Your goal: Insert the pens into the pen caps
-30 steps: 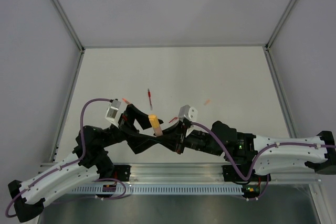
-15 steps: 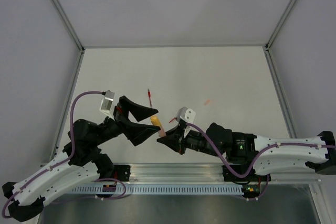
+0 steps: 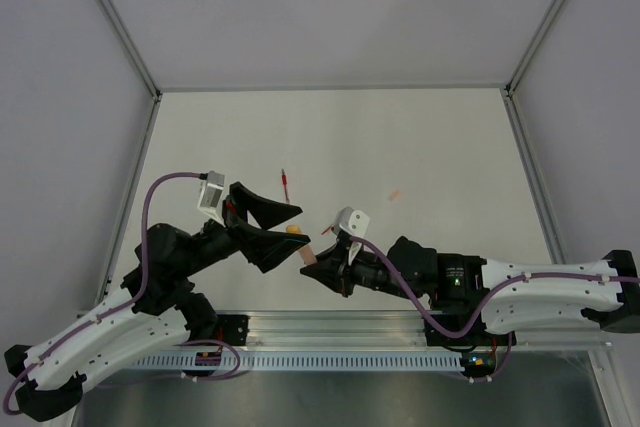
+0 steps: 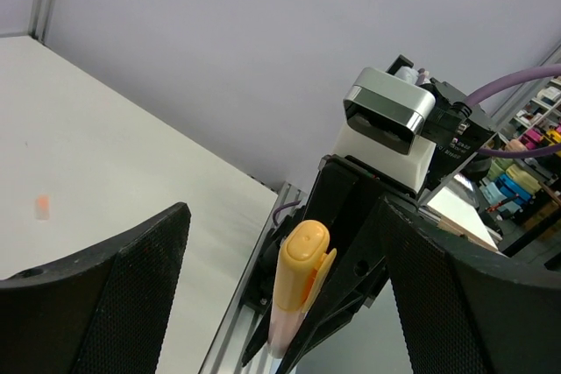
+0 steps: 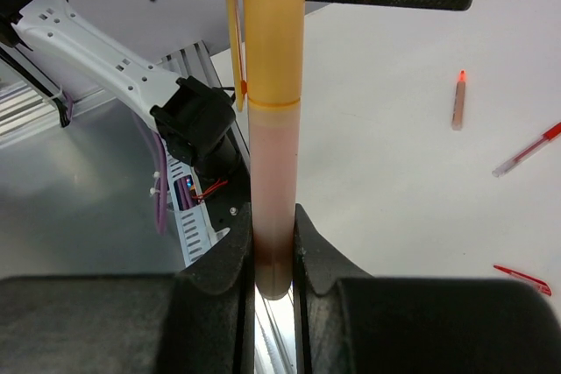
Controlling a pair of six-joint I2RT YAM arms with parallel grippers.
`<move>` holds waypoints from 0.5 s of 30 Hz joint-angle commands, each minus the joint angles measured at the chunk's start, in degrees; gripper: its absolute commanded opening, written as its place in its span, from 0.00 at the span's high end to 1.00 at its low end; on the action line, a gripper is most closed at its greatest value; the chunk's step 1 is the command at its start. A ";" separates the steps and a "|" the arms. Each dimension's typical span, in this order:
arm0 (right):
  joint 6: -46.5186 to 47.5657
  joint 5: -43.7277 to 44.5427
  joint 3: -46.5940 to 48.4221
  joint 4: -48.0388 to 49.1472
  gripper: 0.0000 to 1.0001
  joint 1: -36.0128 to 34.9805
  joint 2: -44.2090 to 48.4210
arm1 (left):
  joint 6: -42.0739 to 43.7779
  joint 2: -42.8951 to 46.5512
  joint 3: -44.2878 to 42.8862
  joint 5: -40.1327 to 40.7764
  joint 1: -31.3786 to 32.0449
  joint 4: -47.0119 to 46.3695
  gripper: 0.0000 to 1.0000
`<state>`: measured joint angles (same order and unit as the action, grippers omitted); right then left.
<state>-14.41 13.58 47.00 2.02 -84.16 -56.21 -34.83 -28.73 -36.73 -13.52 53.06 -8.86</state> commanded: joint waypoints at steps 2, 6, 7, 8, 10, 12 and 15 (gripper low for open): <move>-1.40 -0.58 0.28 1.14 1.00 -0.04 -0.74 | 1.78 0.17 -1.68 1.21 -0.15 -0.19 0.09; -1.58 -0.66 0.28 1.49 1.00 -0.13 -1.19 | 1.69 1.13 -2.03 2.09 -0.15 0.60 0.12; -1.49 -0.75 0.28 1.49 1.00 -0.13 -1.19 | 1.78 1.13 -2.20 2.18 -0.15 0.86 0.16; -1.67 -1.01 0.28 1.67 1.00 -0.04 -1.19 | 2.04 1.31 -2.38 2.44 -0.15 1.30 0.18; -1.67 -1.10 0.28 1.84 1.00 -0.13 -1.27 | 2.40 1.40 -2.82 3.23 -0.15 2.88 0.21; -1.76 -1.37 0.37 1.93 1.00 -0.13 -1.36 | 2.57 1.66 -2.73 3.85 -0.15 3.59 0.23; -1.76 -1.45 0.54 1.93 1.00 -0.04 -1.63 | 2.57 2.19 -2.12 3.94 -0.15 3.41 0.31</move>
<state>-15.31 12.91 47.00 2.15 -84.16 -57.52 -33.98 -27.29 -37.15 -11.00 53.06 -6.07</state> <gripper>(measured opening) 0.193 0.708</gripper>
